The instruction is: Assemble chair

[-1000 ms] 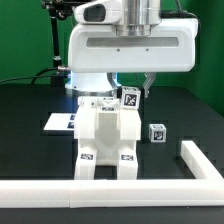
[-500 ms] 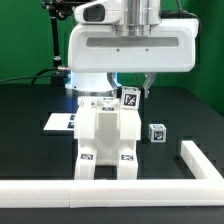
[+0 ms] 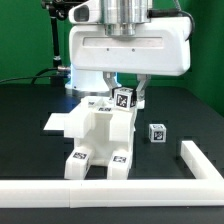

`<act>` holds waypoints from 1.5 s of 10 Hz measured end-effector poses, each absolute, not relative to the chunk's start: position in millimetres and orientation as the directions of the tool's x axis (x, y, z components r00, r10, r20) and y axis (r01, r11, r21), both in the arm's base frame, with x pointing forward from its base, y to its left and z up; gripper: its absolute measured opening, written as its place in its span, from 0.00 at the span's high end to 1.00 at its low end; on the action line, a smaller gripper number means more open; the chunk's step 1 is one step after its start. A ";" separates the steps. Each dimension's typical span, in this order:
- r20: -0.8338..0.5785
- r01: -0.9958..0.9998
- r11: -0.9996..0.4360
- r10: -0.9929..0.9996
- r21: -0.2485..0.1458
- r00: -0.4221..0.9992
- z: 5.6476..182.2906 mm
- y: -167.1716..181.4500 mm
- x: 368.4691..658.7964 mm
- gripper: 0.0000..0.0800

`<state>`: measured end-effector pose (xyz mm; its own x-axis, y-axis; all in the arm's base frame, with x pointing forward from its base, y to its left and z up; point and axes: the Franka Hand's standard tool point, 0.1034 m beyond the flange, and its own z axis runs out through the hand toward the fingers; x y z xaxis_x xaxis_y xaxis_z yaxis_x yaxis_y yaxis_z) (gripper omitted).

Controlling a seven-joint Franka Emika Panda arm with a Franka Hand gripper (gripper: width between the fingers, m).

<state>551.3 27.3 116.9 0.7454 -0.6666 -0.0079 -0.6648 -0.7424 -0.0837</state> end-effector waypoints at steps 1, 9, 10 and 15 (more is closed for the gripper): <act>-0.015 -0.723 -0.685 -0.725 -0.083 0.689 116.9 28.6 551.2 0.64; 0.018 -0.099 -0.995 -0.099 -0.016 0.995 127.5 29.2 556.8 0.19; 0.018 -0.050 -0.999 -0.050 -0.014 0.999 127.2 27.9 556.8 0.19; 0.011 0.360 -0.933 0.361 0.012 0.933 117.5 20.2 550.4 0.19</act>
Offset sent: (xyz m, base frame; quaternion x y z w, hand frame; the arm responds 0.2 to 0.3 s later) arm 0.0000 0.0000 0.0000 0.0000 0.0000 -0.0650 0.9979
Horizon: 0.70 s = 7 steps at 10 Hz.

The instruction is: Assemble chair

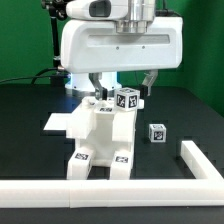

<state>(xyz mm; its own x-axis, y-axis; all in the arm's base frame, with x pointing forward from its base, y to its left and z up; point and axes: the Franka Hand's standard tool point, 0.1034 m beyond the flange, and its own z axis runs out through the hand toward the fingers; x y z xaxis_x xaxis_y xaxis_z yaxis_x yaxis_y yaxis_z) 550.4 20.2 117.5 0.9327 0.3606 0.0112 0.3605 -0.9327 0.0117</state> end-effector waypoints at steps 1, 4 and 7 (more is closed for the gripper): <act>0.012 0.350 -0.937 0.350 0.012 0.937 117.9 20.1 551.1 0.19; 0.013 0.247 -0.969 0.247 0.010 0.969 117.7 20.4 551.1 0.51; 0.015 0.064 -0.998 0.064 0.006 0.998 117.5 20.6 551.0 0.65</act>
Offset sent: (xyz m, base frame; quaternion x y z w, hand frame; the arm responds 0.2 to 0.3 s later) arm 0.0000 0.0000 0.0000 0.0000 0.0000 0.1296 0.9916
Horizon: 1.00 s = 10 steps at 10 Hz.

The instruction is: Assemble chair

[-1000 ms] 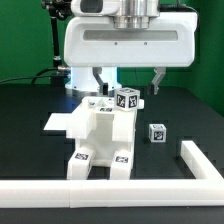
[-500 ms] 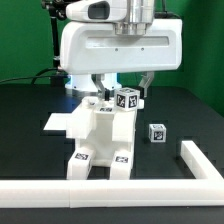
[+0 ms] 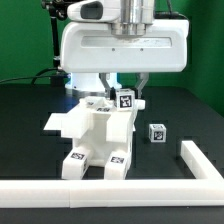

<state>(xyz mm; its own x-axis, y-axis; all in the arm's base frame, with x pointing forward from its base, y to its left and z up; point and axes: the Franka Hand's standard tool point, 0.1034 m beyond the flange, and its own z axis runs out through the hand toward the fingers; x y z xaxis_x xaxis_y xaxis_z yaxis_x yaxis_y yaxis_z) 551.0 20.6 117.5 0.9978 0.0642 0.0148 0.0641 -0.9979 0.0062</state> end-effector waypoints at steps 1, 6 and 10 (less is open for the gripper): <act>0.015 -0.012 -1.000 -0.012 0.004 1.000 117.5 20.8 551.0 0.65; -0.009 -0.635 -0.770 -0.635 -0.059 0.772 116.8 23.4 552.5 0.64; -0.025 -0.760 -0.645 -0.761 -0.076 0.649 116.7 25.9 553.5 0.64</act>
Offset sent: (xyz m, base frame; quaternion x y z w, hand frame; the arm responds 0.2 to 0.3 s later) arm 0.0008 -0.0067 0.0042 -0.0087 0.0215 0.3598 0.9328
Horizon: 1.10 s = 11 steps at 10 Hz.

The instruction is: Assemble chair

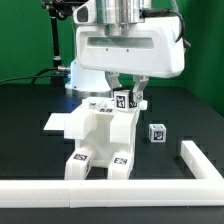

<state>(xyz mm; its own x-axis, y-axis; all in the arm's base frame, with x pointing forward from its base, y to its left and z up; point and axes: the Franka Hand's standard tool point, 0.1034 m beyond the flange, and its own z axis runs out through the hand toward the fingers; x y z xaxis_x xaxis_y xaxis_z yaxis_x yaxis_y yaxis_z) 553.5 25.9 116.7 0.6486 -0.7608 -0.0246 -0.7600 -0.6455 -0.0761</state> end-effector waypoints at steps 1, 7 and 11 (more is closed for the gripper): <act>-0.018 -0.710 -0.701 -0.711 -0.073 0.703 117.1 27.0 553.7 0.45; 0.042 -0.067 -0.997 -0.069 -0.046 0.997 116.1 33.3 550.4 0.19; 0.060 0.416 -0.909 0.417 0.027 0.907 115.8 18.7 558.6 0.19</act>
Offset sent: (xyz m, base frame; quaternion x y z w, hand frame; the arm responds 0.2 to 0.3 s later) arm 0.0041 0.0245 -0.0047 -0.0089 -0.0150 -0.4784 0.8780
